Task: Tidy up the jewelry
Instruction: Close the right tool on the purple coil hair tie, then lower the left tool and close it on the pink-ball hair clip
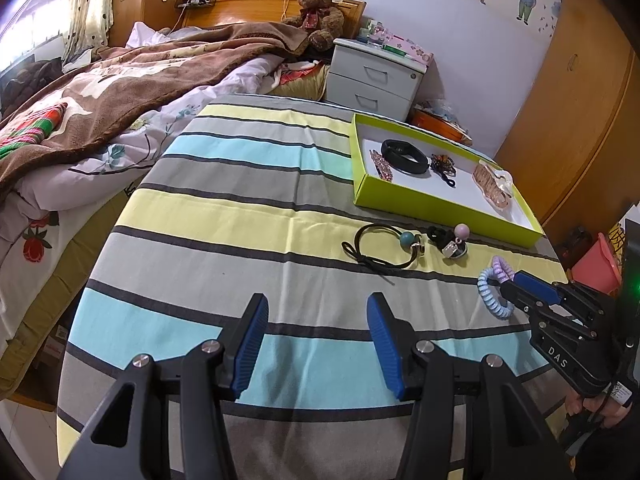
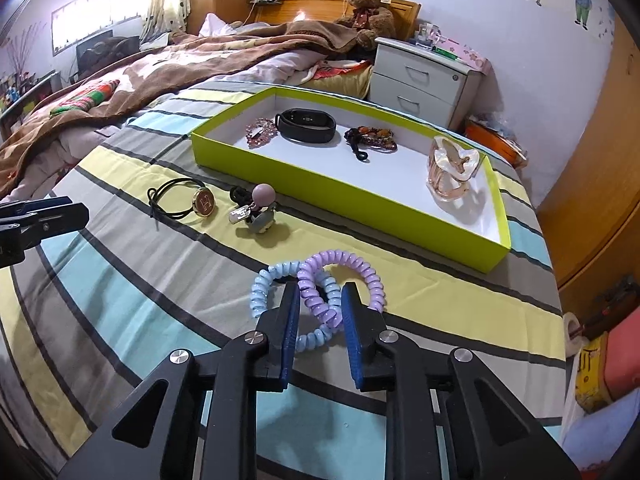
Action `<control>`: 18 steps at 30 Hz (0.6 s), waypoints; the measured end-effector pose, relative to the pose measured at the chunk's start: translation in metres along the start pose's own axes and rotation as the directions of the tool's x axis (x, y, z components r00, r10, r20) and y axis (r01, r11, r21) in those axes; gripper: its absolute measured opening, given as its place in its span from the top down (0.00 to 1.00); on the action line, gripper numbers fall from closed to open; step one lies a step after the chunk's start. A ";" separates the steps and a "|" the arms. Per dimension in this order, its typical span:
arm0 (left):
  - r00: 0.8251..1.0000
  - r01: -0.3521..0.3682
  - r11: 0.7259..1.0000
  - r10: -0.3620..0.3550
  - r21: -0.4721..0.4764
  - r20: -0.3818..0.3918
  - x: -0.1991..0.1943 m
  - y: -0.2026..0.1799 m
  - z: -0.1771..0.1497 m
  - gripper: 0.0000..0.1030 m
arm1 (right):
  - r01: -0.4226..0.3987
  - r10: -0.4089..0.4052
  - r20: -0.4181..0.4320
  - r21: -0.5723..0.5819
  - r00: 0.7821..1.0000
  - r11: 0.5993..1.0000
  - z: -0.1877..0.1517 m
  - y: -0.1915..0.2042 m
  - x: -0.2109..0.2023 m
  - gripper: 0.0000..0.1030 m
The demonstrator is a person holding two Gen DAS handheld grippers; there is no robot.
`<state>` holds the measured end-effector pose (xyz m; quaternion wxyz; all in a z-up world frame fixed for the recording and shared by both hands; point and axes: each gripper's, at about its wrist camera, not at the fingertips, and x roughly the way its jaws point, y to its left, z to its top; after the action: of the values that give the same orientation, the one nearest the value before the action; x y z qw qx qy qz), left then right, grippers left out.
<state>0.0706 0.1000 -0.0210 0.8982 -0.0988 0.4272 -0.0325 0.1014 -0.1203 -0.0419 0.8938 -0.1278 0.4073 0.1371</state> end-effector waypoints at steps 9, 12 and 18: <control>0.999 0.025 1.000 -0.025 0.002 -0.028 0.004 -0.007 -0.001 0.48 | -0.006 0.004 0.034 0.045 0.999 0.999 -0.005 -0.015 -0.013 0.91; 0.999 0.029 1.000 -0.028 0.011 -0.028 0.005 -0.012 -0.001 0.48 | 0.005 -0.008 0.038 0.060 0.999 0.998 -0.008 -0.023 -0.020 0.91; 0.997 0.057 0.998 -0.055 0.024 -0.047 0.011 -0.024 0.005 0.48 | 0.046 -0.049 0.031 0.071 0.998 0.996 -0.015 -0.036 -0.025 0.91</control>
<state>0.0819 0.0756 -0.0211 0.8879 -0.0984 0.4446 -0.0654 0.0880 -0.1620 -0.0285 0.9073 -0.1038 0.3942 0.1035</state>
